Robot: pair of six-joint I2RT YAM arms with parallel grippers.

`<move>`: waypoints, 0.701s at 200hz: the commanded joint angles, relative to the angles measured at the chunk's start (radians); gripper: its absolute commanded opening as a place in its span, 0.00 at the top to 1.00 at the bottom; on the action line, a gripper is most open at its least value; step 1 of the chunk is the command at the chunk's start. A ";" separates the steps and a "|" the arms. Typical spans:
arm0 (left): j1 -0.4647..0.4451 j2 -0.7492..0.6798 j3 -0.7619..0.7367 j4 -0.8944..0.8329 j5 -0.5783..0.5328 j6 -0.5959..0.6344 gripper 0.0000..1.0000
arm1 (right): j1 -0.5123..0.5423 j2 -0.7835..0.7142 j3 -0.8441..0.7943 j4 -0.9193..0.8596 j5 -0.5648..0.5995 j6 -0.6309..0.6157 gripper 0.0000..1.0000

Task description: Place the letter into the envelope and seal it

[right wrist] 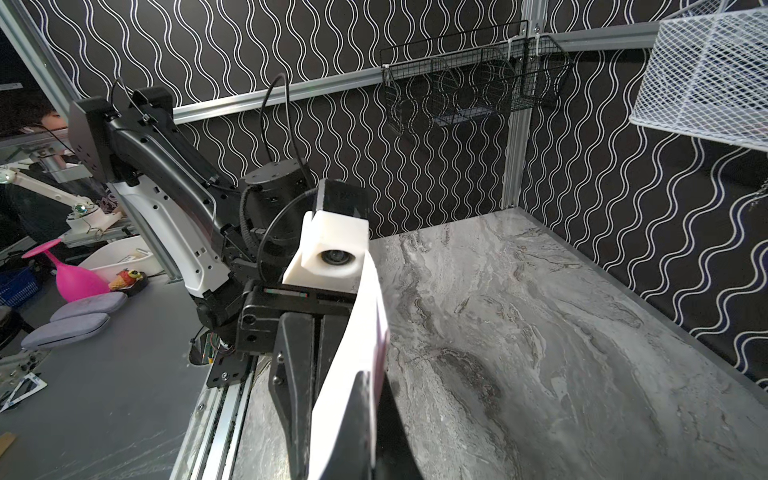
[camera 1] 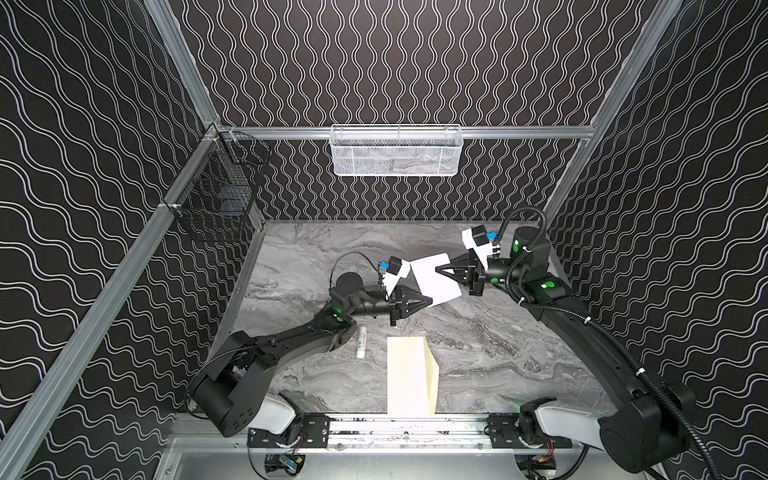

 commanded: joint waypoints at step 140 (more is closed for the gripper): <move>-0.001 -0.057 0.079 -0.237 -0.011 0.136 0.98 | 0.003 -0.155 -0.141 -0.032 0.062 0.039 1.00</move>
